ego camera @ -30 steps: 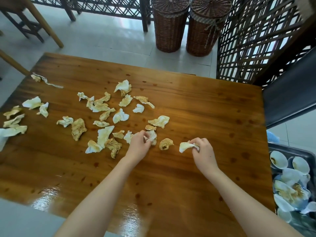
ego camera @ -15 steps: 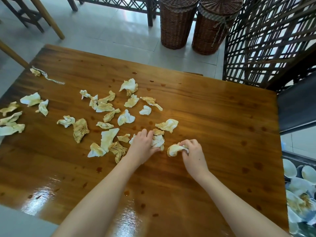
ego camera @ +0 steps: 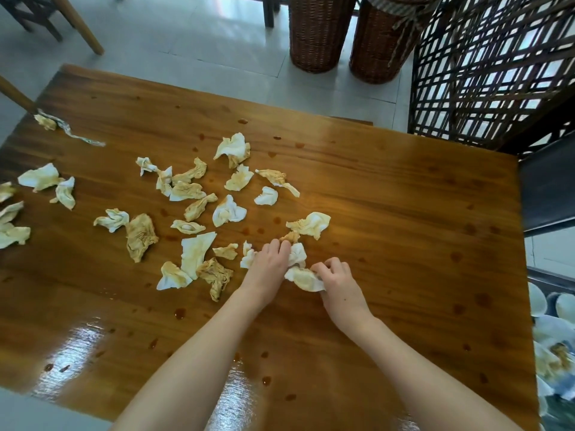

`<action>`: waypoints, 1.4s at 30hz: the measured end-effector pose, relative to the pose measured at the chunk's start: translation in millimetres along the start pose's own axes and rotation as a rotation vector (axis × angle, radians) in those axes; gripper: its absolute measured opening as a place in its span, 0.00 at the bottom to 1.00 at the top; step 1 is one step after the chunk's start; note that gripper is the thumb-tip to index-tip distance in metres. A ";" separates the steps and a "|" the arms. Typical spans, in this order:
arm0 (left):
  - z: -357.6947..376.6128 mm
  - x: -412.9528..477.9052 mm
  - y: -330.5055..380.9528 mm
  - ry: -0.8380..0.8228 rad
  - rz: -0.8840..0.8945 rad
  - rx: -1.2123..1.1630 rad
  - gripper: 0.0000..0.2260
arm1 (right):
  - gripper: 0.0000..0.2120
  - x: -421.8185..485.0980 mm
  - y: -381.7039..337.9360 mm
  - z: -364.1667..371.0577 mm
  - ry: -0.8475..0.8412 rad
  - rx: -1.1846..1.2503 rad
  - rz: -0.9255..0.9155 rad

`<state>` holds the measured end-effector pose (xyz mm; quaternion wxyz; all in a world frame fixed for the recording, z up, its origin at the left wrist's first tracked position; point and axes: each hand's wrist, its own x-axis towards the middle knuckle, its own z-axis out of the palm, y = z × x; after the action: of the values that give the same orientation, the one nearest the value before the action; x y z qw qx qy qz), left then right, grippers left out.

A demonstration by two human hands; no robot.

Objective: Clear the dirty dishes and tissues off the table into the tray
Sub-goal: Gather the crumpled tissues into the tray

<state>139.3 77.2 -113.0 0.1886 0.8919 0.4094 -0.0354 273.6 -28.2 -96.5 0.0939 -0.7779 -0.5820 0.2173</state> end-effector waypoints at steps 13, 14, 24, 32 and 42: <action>-28.1 0.4 34.8 0.072 -0.137 -0.506 0.13 | 0.15 -30.9 38.0 -27.7 0.176 0.274 0.238; -29.8 0.0 41.8 0.066 -0.125 -0.509 0.15 | 0.15 -37.0 45.1 -31.9 0.205 0.286 0.274; -32.6 -7.8 146.0 -0.013 0.044 -0.604 0.04 | 0.13 -124.4 132.0 -72.8 0.392 0.302 0.489; -7.7 -14.0 259.5 -0.088 0.147 -0.525 0.06 | 0.09 -204.7 211.3 -103.8 0.452 0.370 0.543; 73.7 -10.3 441.4 -0.188 0.178 -0.548 0.08 | 0.11 -301.3 356.5 -128.6 0.434 0.467 0.677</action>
<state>467.5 -219.1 -43.2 0.4616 0.8332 0.3045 0.0106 570.8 -408.3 -55.6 0.3100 -0.9097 -0.1978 0.1930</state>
